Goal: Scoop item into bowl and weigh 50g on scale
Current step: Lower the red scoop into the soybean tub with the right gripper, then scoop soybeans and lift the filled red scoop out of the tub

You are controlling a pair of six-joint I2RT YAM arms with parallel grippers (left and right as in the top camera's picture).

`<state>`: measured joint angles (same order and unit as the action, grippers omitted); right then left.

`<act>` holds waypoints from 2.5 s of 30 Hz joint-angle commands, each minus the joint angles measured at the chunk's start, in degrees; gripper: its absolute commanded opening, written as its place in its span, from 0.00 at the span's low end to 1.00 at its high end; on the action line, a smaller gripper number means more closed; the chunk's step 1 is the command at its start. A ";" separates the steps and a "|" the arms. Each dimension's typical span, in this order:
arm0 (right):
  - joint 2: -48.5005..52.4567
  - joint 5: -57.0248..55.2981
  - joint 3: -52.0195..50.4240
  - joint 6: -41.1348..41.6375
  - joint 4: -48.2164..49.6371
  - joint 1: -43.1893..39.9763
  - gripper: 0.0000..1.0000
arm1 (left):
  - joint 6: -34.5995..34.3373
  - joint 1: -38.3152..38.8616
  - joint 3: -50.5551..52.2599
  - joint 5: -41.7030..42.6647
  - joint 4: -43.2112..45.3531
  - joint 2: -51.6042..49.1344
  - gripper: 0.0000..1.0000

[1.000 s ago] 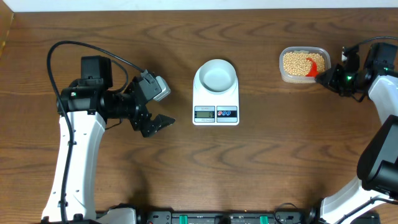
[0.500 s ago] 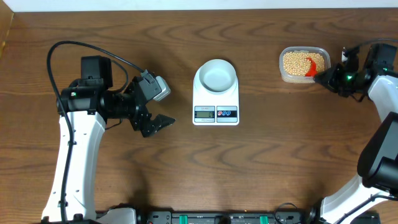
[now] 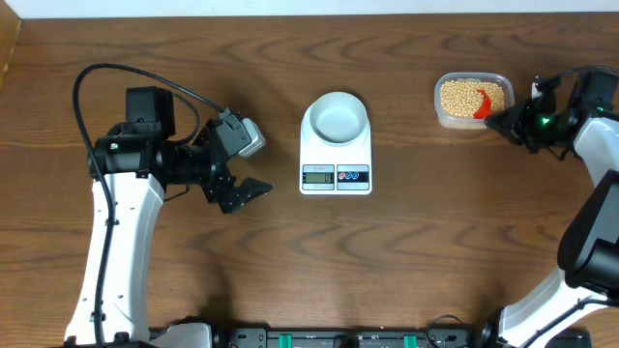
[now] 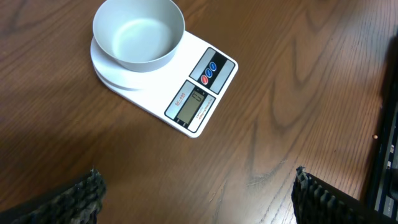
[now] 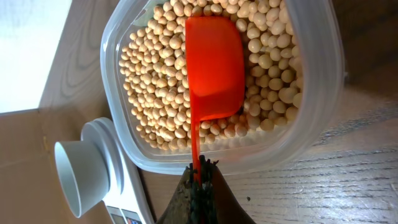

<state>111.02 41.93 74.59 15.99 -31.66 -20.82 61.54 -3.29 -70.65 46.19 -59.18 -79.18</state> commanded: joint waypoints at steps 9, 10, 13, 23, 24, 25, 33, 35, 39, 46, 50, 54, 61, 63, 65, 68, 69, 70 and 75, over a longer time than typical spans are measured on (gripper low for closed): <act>2.38 7.19 -0.35 0.61 2.93 -3.48 0.01 | 0.37 -0.28 -0.94 0.74 -0.28 0.15 0.98; 2.38 8.17 -0.35 -0.04 2.93 -3.89 0.01 | 0.37 -0.28 -0.94 0.74 -0.28 0.15 0.98; 2.38 11.50 -0.35 -0.87 3.02 -5.09 0.01 | 0.37 -0.28 -0.94 0.74 -0.28 0.15 0.98; 2.38 16.02 -0.35 -1.49 3.17 -6.62 0.01 | 0.37 -0.28 -0.94 0.74 -0.28 0.15 0.98; 2.38 16.50 -0.35 -1.49 3.17 -6.62 0.01 | 0.37 -0.28 -0.94 0.74 -0.28 0.15 0.98; 2.38 17.49 -0.35 -1.49 3.17 -6.62 0.01 | 0.37 -0.28 -0.94 0.74 -0.28 0.15 0.98; 2.38 20.33 -0.35 -1.49 3.15 -7.85 0.01 | 0.37 -0.28 -0.94 0.74 -0.28 0.15 0.98; 2.38 20.83 -0.35 -1.49 3.13 -8.66 0.01 | 0.37 -0.28 -0.94 0.74 -0.28 0.15 0.98; 2.40 23.26 -0.35 -1.51 3.15 -9.53 0.01 | 0.37 -0.28 -0.94 0.74 -0.28 0.15 0.98; 2.40 25.59 -0.35 -1.81 3.15 -9.62 0.01 | 0.37 -0.28 -0.94 0.76 -0.28 0.15 0.98; 2.40 27.50 -0.35 -2.56 3.15 -9.62 0.01 | 0.37 -0.28 -0.94 0.74 -0.28 0.15 0.98; 2.40 28.44 -0.35 -2.60 3.19 -9.64 0.01 | 0.37 -0.28 -0.94 0.74 -0.28 0.15 0.98; 2.40 32.24 -0.35 -2.78 3.19 -9.60 0.01 | 0.37 -0.28 -0.94 0.74 -0.28 0.15 0.98; 2.40 32.24 -0.35 -2.78 3.19 -9.62 0.01 | 0.37 -0.28 -0.94 0.74 -0.28 0.15 0.98; 2.40 32.24 -0.35 -2.78 3.19 -9.62 0.01 | 0.37 -0.28 -0.94 0.74 -0.28 0.15 0.98; 2.40 33.66 -0.35 -2.80 3.41 -9.51 0.01 | 0.37 -0.28 -0.94 0.74 -0.28 0.15 0.98; 2.40 33.70 -0.35 -2.78 3.56 -9.51 0.01 | 0.37 -0.28 -0.94 0.74 -0.28 0.15 0.98; 2.40 33.68 -0.35 -2.78 3.82 -9.44 0.01 | 0.37 -0.28 -0.94 0.74 -0.28 0.15 0.98; 2.40 33.73 -0.35 -2.75 3.87 -8.35 0.01 | 0.37 -0.28 -0.94 0.76 -0.28 0.15 0.98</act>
<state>113.06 72.66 74.50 14.41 -27.99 -30.09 61.54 -3.29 -70.65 46.19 -59.18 -79.18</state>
